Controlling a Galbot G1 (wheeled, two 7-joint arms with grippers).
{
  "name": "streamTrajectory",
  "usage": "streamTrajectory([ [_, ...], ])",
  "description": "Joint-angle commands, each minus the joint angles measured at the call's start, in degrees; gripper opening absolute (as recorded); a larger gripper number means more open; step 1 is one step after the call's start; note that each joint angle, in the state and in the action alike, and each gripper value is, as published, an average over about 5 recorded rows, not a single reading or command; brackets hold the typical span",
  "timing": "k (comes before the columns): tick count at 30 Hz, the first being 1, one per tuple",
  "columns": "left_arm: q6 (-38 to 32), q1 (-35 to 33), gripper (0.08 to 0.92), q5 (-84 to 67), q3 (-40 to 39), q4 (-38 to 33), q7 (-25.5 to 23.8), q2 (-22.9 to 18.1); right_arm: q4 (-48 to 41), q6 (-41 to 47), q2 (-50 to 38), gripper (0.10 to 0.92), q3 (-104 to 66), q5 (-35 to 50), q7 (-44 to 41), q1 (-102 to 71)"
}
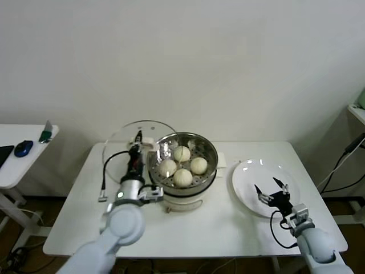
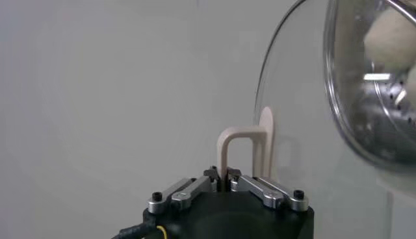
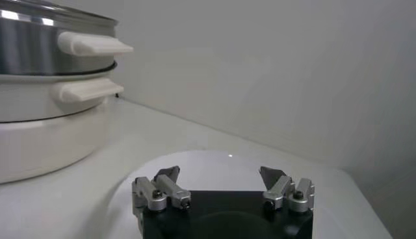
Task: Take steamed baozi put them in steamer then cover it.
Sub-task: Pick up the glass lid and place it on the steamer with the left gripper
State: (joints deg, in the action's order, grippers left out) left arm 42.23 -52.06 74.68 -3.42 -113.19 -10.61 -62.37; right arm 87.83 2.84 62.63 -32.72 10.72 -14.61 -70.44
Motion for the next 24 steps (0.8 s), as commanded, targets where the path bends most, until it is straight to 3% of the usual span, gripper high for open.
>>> streamTrajectory([
  [1, 2.8, 7.9, 0.148, 6.3, -5.5, 13.1, -4.0, -18.0, -0.4, -0.3, -0.2, 0.823, -1.4, -0.2, 0.0, -0.5],
  [12, 2.8, 6.5, 0.148, 8.5, -6.6, 17.8, -3.6, -22.0, -0.3, -0.6, 0.0, 0.823, -1.7, -0.4, 0.0, -0.6],
  [24, 2.8, 7.1, 0.148, 7.9, -6.3, 21.6, -2.4, -22.8, -0.6, -1.2, 0.3, 0.823, -2.0, -0.8, -0.3, -0.7],
])
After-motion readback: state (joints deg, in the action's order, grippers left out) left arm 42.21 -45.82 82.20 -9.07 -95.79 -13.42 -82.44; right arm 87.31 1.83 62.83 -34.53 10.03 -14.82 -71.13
